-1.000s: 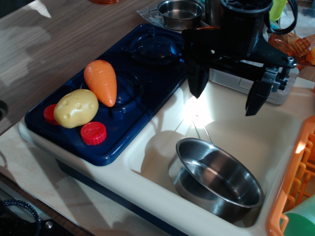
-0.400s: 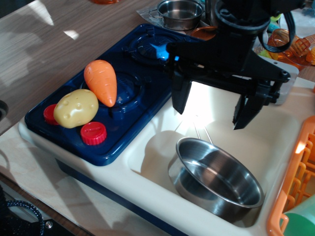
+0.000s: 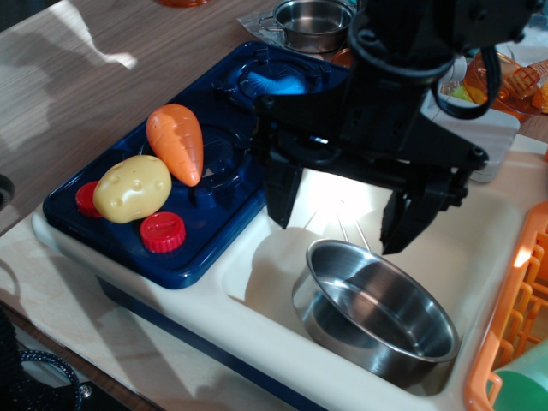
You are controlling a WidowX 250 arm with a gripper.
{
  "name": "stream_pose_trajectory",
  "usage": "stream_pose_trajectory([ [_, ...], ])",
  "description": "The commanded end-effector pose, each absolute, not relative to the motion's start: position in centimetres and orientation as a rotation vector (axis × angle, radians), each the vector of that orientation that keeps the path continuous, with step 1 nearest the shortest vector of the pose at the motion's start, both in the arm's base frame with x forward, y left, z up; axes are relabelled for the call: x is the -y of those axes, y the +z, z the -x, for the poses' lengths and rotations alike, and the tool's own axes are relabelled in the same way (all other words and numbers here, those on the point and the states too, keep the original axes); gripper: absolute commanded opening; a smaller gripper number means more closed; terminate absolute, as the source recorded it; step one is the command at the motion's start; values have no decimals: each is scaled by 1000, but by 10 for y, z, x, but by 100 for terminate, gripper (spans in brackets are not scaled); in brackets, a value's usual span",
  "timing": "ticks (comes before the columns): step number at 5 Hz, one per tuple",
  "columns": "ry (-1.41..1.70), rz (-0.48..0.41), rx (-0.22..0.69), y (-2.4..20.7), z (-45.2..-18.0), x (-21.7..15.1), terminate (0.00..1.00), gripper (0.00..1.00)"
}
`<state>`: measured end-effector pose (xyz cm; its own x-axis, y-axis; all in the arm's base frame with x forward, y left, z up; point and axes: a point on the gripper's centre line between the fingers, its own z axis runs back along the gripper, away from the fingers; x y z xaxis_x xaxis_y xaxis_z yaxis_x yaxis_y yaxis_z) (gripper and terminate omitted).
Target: Put pan on stove from sink
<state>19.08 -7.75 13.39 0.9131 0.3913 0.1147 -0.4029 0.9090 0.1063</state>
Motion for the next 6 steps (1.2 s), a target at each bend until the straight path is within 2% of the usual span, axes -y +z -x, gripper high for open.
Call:
stream_pose_trajectory([
  [1,437,-81,138,122,-180,77,0,100],
  [3,447,1,138,94,-178,71,0,100],
  [4,461,12,124,90,-183,70,0,0],
  [6,448,3,118,93,-186,73,0,0],
])
